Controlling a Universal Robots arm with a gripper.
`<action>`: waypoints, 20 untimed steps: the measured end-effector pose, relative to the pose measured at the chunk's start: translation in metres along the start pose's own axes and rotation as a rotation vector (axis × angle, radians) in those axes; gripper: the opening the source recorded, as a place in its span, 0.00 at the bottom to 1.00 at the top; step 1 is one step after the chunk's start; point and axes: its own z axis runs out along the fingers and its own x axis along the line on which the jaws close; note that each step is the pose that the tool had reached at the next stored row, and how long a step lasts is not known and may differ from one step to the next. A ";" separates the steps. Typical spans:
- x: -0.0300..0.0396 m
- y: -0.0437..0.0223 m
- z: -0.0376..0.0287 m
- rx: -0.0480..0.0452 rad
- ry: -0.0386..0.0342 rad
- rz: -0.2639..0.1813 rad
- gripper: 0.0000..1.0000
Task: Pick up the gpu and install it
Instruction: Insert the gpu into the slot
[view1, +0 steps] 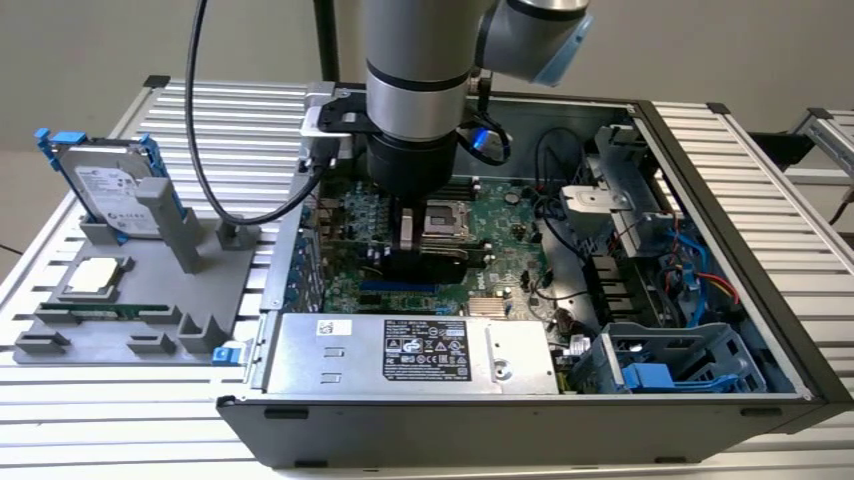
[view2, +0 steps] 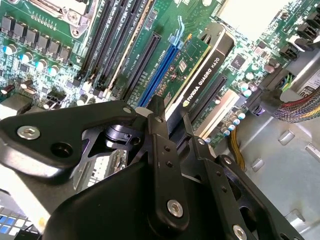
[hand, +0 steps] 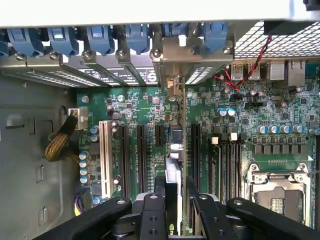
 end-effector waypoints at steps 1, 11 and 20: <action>0.0000 0.0000 0.0000 0.0000 0.0000 0.000 0.00; -0.0008 0.0011 0.0059 0.0000 -0.0002 0.000 0.00; -0.0012 0.0025 0.0084 0.0000 -0.0002 0.000 0.00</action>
